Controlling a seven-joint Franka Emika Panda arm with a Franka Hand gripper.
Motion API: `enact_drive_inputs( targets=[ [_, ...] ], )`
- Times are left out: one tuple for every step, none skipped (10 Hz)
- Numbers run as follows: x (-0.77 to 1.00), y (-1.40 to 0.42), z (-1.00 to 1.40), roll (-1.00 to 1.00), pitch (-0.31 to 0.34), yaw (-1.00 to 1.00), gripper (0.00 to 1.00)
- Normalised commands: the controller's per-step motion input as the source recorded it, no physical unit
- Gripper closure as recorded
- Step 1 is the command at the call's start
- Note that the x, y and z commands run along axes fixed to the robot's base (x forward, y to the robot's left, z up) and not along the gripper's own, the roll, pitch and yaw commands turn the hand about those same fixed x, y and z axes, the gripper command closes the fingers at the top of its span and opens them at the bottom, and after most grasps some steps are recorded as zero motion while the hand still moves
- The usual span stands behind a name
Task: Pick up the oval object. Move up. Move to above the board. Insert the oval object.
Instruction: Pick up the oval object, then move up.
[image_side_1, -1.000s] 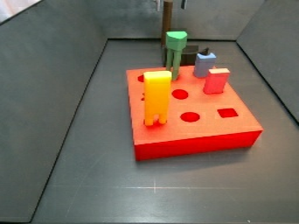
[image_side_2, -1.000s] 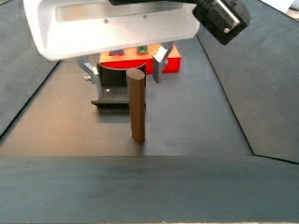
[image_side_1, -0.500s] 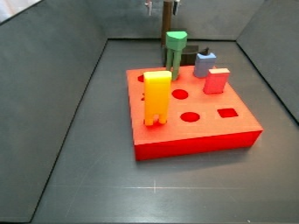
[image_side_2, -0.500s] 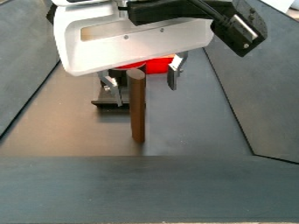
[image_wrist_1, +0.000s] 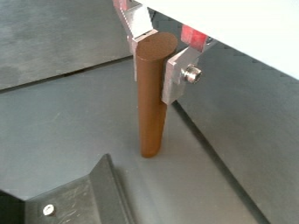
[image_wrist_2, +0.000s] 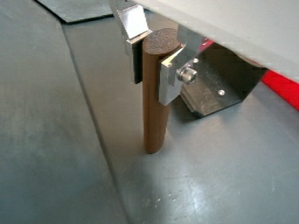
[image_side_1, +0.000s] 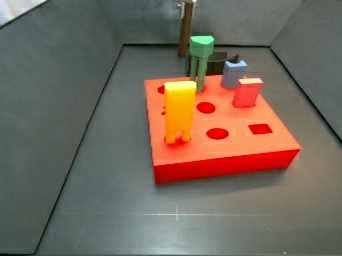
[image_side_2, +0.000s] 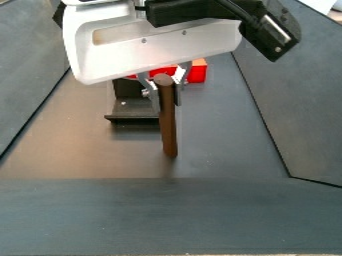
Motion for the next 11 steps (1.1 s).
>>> enact_drive_inputs(
  targets=[
    [0.00,0.00,0.00,0.00,0.000,0.00,1.00],
    [0.00,0.00,0.00,0.00,0.000,0.00,1.00],
    [0.00,0.00,0.00,0.00,0.000,0.00,1.00],
    [0.00,0.00,0.00,0.00,0.000,0.00,1.00],
    [0.00,0.00,0.00,0.00,0.000,0.00,1.00],
    [0.00,0.00,0.00,0.00,0.000,0.00,1.00],
    [0.00,0.00,0.00,0.00,0.000,0.00,1.00],
    [0.00,0.00,0.83,0.00,0.000,0.00,1.00],
    [0.00,-0.01,0.83,0.00,0.003,0.00,1.00],
    [-0.03,-0.02,0.68,0.01,0.046,0.00,1.00],
    [-0.03,-0.02,0.52,0.03,0.062,-0.01,1.00]
  ],
)
